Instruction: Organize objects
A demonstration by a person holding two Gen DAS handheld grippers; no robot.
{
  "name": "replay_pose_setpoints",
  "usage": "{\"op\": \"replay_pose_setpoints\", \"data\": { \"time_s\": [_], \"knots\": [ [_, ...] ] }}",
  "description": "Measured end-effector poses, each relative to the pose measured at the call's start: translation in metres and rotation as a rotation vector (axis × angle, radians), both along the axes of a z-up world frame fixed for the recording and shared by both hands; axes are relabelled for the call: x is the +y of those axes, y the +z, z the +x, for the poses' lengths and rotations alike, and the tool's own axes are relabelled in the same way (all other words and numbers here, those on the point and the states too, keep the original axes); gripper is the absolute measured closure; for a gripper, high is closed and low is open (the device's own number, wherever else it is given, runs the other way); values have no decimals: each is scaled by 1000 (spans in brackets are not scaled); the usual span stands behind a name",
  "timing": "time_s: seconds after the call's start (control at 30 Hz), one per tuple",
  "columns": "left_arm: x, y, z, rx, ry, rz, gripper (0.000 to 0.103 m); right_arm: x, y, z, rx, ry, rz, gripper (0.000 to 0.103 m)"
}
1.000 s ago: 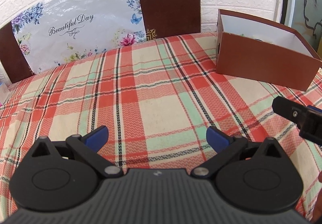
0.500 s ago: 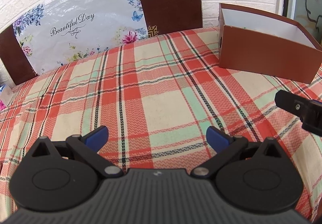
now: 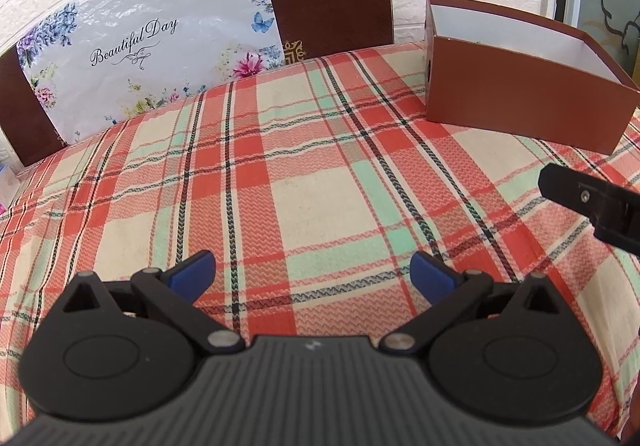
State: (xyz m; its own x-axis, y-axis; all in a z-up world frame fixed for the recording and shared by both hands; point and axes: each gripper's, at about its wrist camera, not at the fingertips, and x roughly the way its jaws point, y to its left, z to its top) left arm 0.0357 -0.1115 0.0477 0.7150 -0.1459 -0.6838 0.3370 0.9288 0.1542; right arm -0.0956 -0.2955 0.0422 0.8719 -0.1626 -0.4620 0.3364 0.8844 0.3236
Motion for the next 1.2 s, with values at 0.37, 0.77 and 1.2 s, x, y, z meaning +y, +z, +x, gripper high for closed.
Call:
{"op": "replay_pose_setpoints", "data": {
  "time_s": [0.37, 0.77, 1.2],
  "knots": [
    [-3, -3, -1, 18, -13, 1, 0, 0, -3, 0, 4, -4, 6, 6],
    [-4, -5, -1, 27, -17, 5, 0, -1, -5, 0, 10, -6, 10, 6],
    [-4, -8, 1, 52, -17, -8, 0, 3, -6, 0, 13, -11, 12, 6]
  ]
}}
